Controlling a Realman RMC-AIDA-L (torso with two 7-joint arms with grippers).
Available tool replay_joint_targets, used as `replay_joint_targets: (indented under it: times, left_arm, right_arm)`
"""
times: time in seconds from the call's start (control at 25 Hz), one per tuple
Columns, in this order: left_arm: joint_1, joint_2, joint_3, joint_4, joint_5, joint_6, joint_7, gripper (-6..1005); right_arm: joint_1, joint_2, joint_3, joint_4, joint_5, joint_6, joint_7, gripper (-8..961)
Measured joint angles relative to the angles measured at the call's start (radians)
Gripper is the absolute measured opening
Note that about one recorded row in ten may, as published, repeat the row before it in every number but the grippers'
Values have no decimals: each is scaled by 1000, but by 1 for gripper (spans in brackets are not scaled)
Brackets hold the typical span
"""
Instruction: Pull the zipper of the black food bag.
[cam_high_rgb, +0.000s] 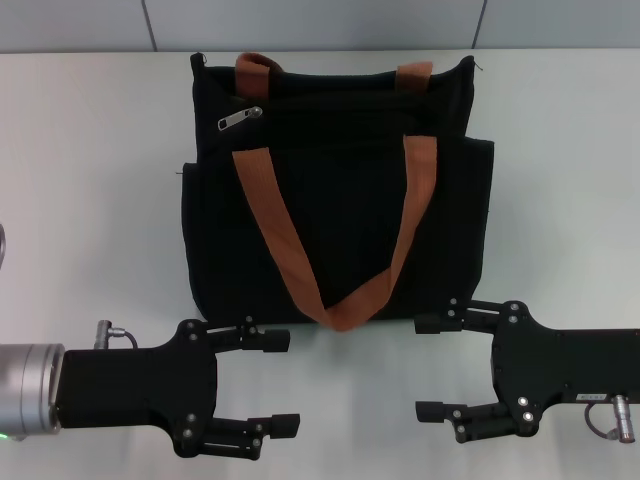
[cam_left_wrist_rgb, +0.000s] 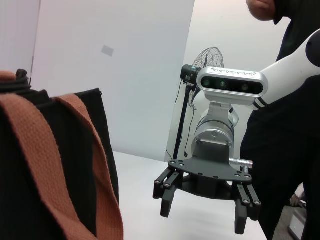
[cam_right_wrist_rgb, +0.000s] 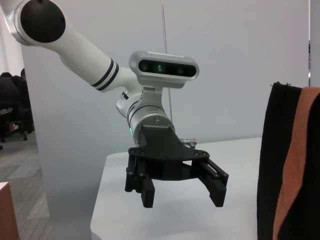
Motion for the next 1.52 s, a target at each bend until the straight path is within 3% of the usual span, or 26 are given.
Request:
replay_joint_targets:
  times: [0.48, 0.8, 0.92, 0.96, 1.0, 1.04, 1.12, 1.16, 1.2, 1.24, 1.28, 1.36, 1.52]
  left_arm:
    - [2, 0, 0, 0, 0, -4, 0, 825]
    - [4, 4, -47, 2, -8, 45, 9, 814]
    - [-1, 4, -116, 3, -9, 106, 30, 810]
    - [-4, 3, -193, 2, -10, 150, 56, 808]
    - [-4, 3, -193, 2, -10, 150, 56, 807]
    - [-5, -2, -288, 1, -13, 176, 82, 805]
    - [-5, -5, -340, 0, -16, 185, 94, 803]
    - [-1, -13, -441, -6, -46, 187, 111, 801]
    - [-1, -13, -441, -6, -46, 187, 111, 800]
    - [2, -14, -513, -26, -94, 173, 119, 798]
    - [2, -14, -513, -26, -94, 173, 119, 797]
    - [2, -6, -596, -50, -151, 99, 121, 794]
    - [-13, 7, -610, -46, -153, -31, 124, 789]
  right_arm:
    - [2, 0, 0, 1, 0, 0, 0, 818]
    - [2, 1, 0, 10, 4, 12, 0, 810]
    - [2, 1, 1, 11, 6, 13, 0, 807]
    - [2, 1, 4, 11, 7, 13, 0, 806]
    - [2, 1, 4, 11, 7, 13, 0, 805]
    - [2, 1, 6, 11, 7, 13, 0, 804]
    - [2, 1, 8, 10, 8, 13, 0, 802]
    - [2, 1, 9, 10, 8, 13, 0, 801]
    - [2, 1, 9, 10, 8, 13, 0, 800]
    - [2, 1, 10, 10, 8, 13, 0, 799]
    - [2, 1, 10, 10, 8, 13, 0, 798]
    - [1, 1, 11, 10, 8, 13, 0, 796]
    - [0, 1, 11, 10, 8, 13, 0, 792]
